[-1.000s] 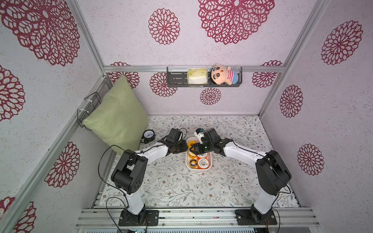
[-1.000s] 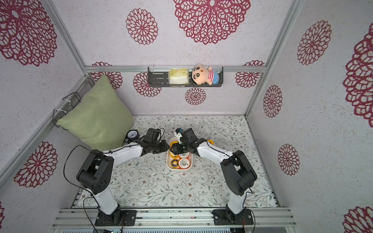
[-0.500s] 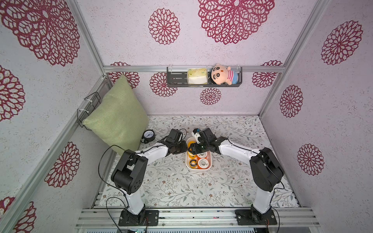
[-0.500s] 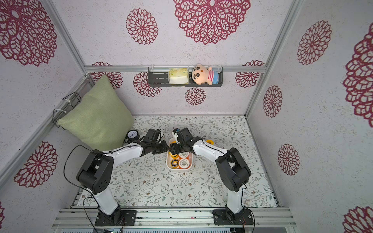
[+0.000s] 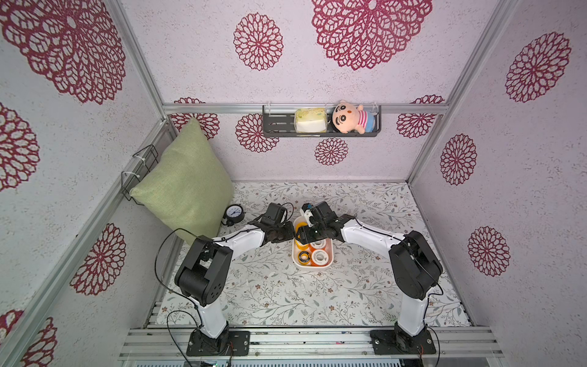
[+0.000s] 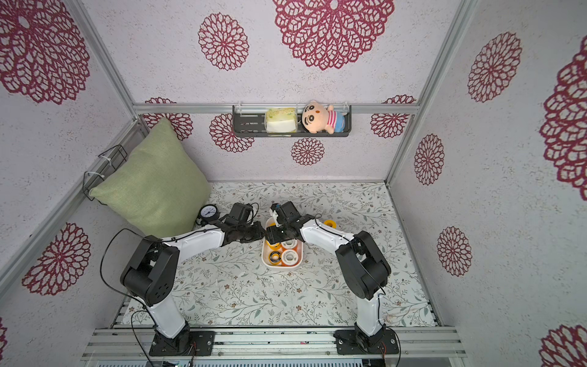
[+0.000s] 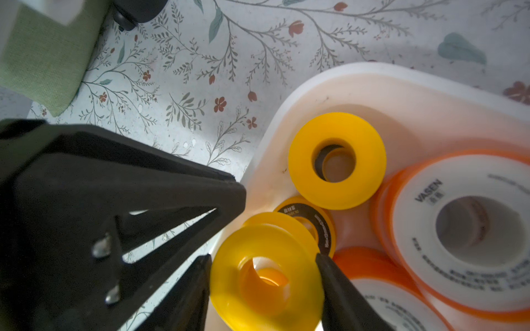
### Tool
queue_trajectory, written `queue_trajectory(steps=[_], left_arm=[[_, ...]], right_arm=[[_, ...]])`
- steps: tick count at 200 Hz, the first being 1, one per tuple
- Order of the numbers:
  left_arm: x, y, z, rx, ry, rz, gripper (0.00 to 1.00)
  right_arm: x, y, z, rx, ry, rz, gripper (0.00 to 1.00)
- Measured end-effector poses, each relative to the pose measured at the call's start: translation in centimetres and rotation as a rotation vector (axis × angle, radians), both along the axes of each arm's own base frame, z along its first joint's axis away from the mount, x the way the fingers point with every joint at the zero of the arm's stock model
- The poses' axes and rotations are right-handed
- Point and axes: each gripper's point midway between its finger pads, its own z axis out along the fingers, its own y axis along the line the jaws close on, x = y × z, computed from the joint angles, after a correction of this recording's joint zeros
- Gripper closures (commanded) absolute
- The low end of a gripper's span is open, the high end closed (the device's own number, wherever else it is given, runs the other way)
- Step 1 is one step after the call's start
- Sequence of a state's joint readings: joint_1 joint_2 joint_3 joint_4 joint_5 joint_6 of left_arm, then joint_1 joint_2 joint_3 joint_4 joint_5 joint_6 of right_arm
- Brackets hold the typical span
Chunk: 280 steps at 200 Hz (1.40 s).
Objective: Put the sealing tape into the storage box
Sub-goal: Place the sealing tape in the storage box.
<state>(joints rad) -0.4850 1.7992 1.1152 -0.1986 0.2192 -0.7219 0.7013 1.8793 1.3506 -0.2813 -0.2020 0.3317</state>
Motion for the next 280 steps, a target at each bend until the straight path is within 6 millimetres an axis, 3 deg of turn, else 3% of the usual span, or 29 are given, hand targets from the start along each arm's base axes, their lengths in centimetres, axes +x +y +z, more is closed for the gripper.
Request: queue_trajectory(steps=[88,160,188,234,256,280], left_arm=[[0.0,0.0,0.0,0.000,0.000,0.000,0.81],[0.0,0.0,0.0,0.000,0.000,0.000,0.80],[0.0,0.0,0.5,-0.002,-0.009,-0.003,0.76],[0.0,0.0,3.4,-0.023,-0.071,-0.010,0.64],[0.1,0.1,4.4,-0.029,-0.096,-0.011,0.63],[-0.1,0.2,4.3,-0.021,-0.094,-0.010,0.61]], right_arm=[[0.0,-0.3,-0.6,-0.027,0.002,-0.006,0.29],[0.1,-0.2,-0.5,-0.026,-0.007,-0.005,0.31],[-0.1,-0.5,0.6,0.005,-0.041,-0.008,0.31],[0.2,-3.7,6.2,0.092,-0.167,-0.079,0.29],[1.7,-7.2,7.8,0.109,-0.214,-0.164,0.28],[3.2,-12.1,7.2,0.080,-0.223,-0.281,0.25]])
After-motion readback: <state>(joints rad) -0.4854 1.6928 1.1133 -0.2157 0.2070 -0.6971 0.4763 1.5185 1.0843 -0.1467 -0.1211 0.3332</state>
